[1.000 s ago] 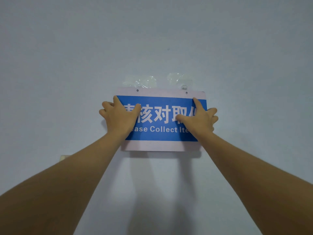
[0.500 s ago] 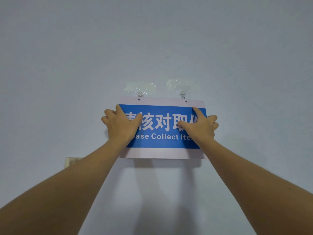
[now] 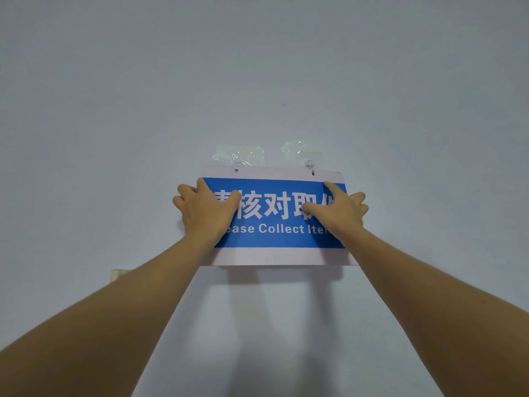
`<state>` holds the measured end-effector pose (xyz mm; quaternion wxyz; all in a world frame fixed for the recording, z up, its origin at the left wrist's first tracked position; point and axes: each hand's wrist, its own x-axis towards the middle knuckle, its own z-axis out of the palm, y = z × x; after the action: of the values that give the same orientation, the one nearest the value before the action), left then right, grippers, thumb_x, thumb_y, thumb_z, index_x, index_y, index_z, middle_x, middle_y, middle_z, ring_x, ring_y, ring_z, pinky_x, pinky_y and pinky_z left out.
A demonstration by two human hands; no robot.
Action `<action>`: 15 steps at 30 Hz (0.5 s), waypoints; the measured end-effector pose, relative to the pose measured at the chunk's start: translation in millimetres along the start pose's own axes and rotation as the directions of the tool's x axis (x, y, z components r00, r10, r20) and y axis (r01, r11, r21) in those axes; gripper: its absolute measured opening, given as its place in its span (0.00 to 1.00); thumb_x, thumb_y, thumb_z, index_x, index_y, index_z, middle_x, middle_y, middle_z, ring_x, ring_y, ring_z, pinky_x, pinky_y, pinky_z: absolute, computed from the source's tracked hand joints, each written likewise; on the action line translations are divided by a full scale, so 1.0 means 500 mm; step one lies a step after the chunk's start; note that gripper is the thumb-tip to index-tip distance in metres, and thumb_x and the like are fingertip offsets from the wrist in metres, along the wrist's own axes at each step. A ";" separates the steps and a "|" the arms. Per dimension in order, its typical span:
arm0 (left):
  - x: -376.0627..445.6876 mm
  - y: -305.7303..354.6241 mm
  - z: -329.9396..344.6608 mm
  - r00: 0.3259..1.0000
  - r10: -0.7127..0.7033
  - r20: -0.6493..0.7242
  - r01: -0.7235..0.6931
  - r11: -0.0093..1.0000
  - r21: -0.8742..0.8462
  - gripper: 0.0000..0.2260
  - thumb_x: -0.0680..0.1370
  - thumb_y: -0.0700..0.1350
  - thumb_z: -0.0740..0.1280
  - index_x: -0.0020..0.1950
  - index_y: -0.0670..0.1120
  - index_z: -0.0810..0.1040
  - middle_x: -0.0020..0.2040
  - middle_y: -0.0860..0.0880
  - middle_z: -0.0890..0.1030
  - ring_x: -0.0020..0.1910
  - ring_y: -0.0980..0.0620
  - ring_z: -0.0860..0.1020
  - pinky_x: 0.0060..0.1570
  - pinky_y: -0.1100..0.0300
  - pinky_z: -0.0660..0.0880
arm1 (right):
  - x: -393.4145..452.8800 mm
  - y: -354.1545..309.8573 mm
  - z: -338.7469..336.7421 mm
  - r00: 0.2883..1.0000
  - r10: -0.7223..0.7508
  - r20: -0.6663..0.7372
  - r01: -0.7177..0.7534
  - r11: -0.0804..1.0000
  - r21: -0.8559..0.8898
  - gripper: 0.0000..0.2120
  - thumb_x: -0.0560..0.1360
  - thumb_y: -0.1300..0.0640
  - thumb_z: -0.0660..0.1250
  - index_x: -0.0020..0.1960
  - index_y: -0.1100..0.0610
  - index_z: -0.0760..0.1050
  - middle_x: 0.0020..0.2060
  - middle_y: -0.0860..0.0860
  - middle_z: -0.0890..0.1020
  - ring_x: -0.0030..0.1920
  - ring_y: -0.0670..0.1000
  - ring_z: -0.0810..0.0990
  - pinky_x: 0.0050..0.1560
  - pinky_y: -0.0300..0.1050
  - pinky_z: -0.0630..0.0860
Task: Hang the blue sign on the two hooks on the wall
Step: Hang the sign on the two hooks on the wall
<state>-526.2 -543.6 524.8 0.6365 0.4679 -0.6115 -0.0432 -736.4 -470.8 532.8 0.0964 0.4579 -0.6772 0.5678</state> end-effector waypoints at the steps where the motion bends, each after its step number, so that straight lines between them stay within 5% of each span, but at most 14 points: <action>1: -0.003 -0.002 0.003 1.000 -0.011 0.006 0.011 1.000 -0.005 0.25 0.73 0.59 0.67 0.61 0.43 0.70 0.63 0.42 0.66 0.65 0.43 0.64 0.51 0.55 0.66 | 0.000 0.002 0.000 1.000 -0.001 0.008 0.001 1.000 0.002 0.37 0.69 0.43 0.73 0.75 0.44 0.63 0.66 0.57 0.64 0.68 0.60 0.62 0.61 0.54 0.71; 15: -0.006 -0.004 0.005 1.000 -0.020 0.010 0.020 0.999 -0.024 0.24 0.73 0.57 0.68 0.61 0.44 0.69 0.63 0.43 0.66 0.65 0.43 0.64 0.56 0.54 0.68 | 0.001 0.009 0.000 0.999 -0.011 0.047 0.009 0.999 0.033 0.38 0.69 0.49 0.74 0.75 0.44 0.62 0.67 0.57 0.63 0.69 0.59 0.62 0.55 0.49 0.68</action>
<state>-527.8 -544.1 520.6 0.6388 0.4660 -0.6093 -0.0593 -740.1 -471.6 529.9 0.0756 0.4762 -0.6676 0.5674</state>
